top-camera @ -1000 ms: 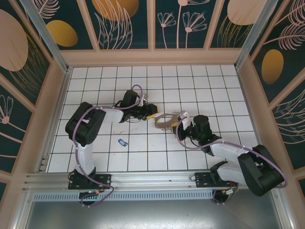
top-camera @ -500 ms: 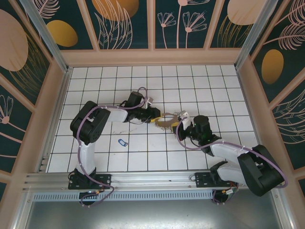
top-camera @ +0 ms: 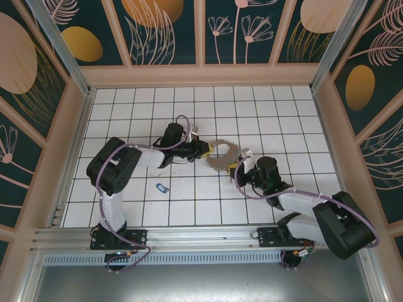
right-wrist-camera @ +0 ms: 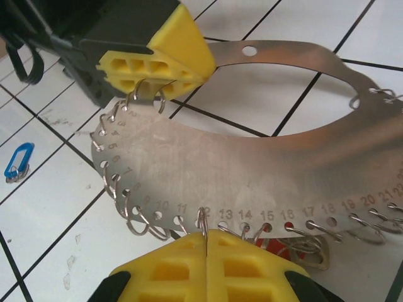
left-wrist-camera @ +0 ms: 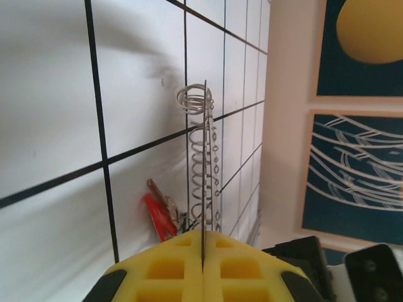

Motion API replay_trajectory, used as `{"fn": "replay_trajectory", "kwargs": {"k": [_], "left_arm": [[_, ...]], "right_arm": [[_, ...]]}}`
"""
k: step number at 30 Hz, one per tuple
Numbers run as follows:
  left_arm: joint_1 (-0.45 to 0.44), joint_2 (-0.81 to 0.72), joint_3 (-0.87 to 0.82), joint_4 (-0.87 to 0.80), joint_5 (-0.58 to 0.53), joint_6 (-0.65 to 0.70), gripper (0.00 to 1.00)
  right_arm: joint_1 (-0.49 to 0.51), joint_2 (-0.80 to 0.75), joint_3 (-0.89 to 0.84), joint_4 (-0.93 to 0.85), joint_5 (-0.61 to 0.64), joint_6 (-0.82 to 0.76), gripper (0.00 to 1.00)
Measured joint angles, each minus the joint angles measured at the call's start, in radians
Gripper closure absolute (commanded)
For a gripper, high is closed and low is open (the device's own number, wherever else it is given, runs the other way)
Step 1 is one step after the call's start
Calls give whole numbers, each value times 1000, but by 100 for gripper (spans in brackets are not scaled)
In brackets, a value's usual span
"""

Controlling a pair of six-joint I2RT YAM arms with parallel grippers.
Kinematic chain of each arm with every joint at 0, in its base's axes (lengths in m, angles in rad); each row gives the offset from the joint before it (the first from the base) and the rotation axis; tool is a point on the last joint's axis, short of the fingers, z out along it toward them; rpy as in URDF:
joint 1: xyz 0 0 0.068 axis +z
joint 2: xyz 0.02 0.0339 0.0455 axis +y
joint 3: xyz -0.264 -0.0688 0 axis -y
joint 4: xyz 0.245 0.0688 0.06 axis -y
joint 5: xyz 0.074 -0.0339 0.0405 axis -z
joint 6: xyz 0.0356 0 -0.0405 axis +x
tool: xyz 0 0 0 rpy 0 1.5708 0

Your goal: Put the keys on the keyring

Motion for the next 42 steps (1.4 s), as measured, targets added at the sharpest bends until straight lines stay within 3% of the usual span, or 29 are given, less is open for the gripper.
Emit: {"fn": "replay_trajectory", "kwargs": {"k": [10,21,24,25,28,35,42], "left_arm": [[1,-21,-144,357,-91,-319,100],[18,-33,-166,536,-140,-503,100],[23,-37,-166,545,-145,-513,72],[22,-43,-166,538,-141,-508,64],[19,-77,-166,475,-133,-455,58],[31,-245,-159,123,-178,-177,53],[47,-380,-148,-222,-333,140,52]], "right_arm": [[24,14,-31,246,96,35,100],[31,150,19,555,140,60,100],[31,166,45,564,140,54,100],[31,166,57,563,140,44,100],[24,160,97,523,117,10,100],[-45,105,174,270,-47,-100,100],[-114,71,270,-48,-225,-285,100]]}}
